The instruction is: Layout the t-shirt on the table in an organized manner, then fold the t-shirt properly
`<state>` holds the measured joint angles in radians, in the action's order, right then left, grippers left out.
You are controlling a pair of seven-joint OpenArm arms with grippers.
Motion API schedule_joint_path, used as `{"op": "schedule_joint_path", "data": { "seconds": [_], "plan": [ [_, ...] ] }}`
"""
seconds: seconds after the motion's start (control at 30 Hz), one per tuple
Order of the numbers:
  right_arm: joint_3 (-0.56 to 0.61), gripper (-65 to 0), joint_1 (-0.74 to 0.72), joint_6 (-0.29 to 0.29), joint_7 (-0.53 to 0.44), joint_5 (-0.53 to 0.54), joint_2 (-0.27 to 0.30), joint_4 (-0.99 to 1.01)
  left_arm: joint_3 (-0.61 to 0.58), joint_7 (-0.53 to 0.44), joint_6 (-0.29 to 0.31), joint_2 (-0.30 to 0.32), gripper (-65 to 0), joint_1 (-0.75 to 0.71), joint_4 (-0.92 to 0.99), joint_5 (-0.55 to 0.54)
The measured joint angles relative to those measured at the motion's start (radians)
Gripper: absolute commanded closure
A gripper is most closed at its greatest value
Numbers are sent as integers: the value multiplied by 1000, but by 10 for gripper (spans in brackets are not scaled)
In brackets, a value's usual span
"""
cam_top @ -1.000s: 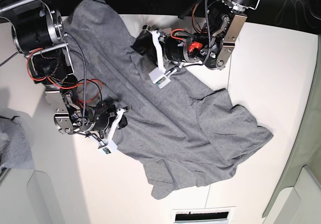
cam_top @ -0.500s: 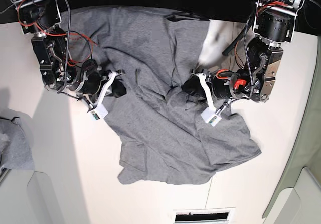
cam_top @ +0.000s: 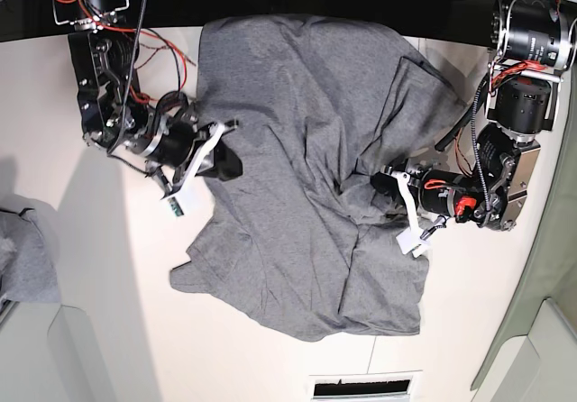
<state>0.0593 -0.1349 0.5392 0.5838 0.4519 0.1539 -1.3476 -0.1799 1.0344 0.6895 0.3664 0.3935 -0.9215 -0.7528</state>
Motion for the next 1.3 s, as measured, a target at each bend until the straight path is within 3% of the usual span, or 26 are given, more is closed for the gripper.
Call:
{"op": "schedule_joint_path", "data": {
  "seconds": [0.17,0.33,0.5,0.63,0.73,0.8,0.9,1.07,1.2,1.3],
  "plan": [
    [-29,0,-170,-26,-80,-109,-37,130,-1,100,0,42,-63,-14,-61,-198],
    [-24,0,-368,-29,-132,-221,-122,396,0,129,0,89,-62,-66,-171,-338],
    [60,0,-541,-31,-206,-335,-171,660,-2,171,0,95,-62,-211,-285,-393],
    [167,0,-575,-63,-232,-423,-166,795,-3,165,0,91,-62,-339,-309,-395],
    [216,0,-552,-76,-261,-441,-152,838,-2,146,0,97,-62,-411,-310,-352],
    [238,0,-549,-76,-257,-439,-143,842,0,83,11,96,-62,-441,-312,-305],
    [245,0,-533,-63,-279,-421,-119,837,0,54,24,92,-19,-434,-317,-216],
    [244,0,-487,0,-285,-286,-40,815,-1,-8,49,91,-13,-403,-320,-81],
    [241,0,-408,-3,-245,-202,6,707,1,-51,44,99,-13,-340,-299,21],
    [242,0,-331,-5,-172,-134,41,582,2,-62,43,99,-13,-281,-235,37]
  ]
}}
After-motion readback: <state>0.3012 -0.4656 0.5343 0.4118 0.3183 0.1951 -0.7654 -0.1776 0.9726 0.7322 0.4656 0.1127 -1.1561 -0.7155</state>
